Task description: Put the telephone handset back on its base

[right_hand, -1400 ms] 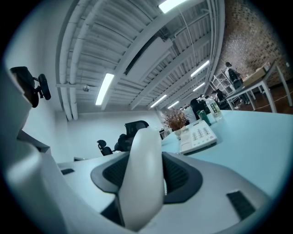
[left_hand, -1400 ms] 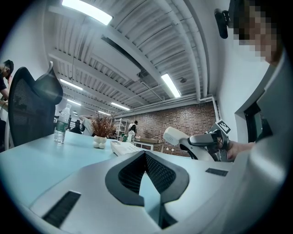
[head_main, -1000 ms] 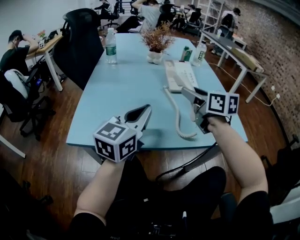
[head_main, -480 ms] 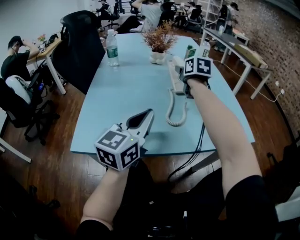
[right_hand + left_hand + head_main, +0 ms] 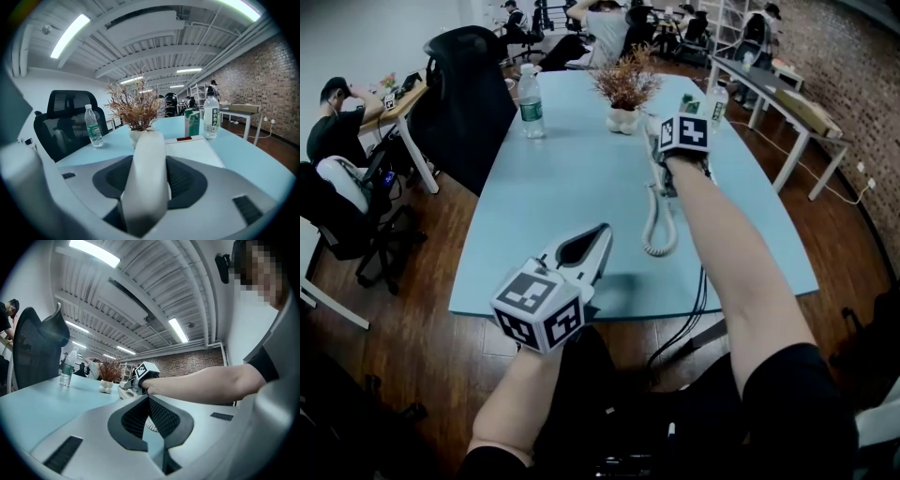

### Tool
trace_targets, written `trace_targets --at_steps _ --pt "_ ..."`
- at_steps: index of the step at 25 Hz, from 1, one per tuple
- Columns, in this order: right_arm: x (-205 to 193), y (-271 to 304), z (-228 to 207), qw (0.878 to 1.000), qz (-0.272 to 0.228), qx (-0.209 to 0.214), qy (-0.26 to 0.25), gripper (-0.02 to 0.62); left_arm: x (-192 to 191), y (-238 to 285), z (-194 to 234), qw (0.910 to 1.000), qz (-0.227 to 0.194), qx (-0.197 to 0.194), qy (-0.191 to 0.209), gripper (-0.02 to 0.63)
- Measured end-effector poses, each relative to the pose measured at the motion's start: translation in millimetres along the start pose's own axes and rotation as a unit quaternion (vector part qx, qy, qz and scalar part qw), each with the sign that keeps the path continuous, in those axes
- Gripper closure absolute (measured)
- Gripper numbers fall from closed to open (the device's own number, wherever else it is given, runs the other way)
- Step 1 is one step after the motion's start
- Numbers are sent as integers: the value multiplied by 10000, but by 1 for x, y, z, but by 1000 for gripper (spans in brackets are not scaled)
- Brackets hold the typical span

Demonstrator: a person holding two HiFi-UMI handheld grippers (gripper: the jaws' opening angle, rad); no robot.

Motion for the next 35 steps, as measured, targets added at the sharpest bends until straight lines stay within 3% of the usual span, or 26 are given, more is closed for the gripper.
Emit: trace_targets --at_steps 2,5,7,10,12,14,17,18,21,23,25,29,31,35 --pt "0 2 0 9999 -63 -49 -108 347 -1 0 1 10000 5 3 -22 609" --pt "4 -4 -2 9992 -133 -116 -347 279 1 0 0 10000 -15 -21 -4 609" --pt "8 -13 -6 9992 -160 -88 -352 279 3 -1 0 10000 -38 -22 8 609" --pt "11 -33 -13 9995 -268 159 -66 279 1 1 -3 10000 -11 -26 7 609" --pt "9 -53 -15 9972 -388 548 339 283 0 2 -5 10000 11 -34 -1 609" --pt "6 -81 -10 9895 -568 1078 773 359 1 2 -6 10000 5 -41 3 609" --pt "-1 -138 0 9693 -909 1936 1209 565 0 3 -10 10000 14 -60 15 609" --pt "-4 -160 2 9627 -1038 2178 1227 591 -1 4 -12 10000 27 -75 12 609" --pt "-12 -225 6 9533 -1375 2516 951 592 -4 7 -17 9998 86 -160 -5 609" --pt "-27 -258 6 9442 -1425 2660 1321 592 -7 8 -20 9997 143 -202 20 609" --pt "-40 -286 6 9260 -1499 2938 1835 592 -9 7 -22 9996 184 -222 42 609" --pt "-55 -332 -1 9014 -1831 3287 2141 591 -7 7 -28 9994 195 -283 72 609" --pt "-68 -343 -3 8993 -1845 3340 2136 592 -7 7 -31 9993 192 -326 76 609" --pt "-90 -335 -4 9129 -1538 3282 1880 592 -8 8 -36 9991 152 -394 106 609"
Point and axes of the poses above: the fingertips, and each gripper's own axes: y forward along the fingers, z to its left, x out of its top, the point moved 9 cm from there along -y, backward along the fingers, and after that the axes turned 11 degrees about -z, right-handed, at the moved point
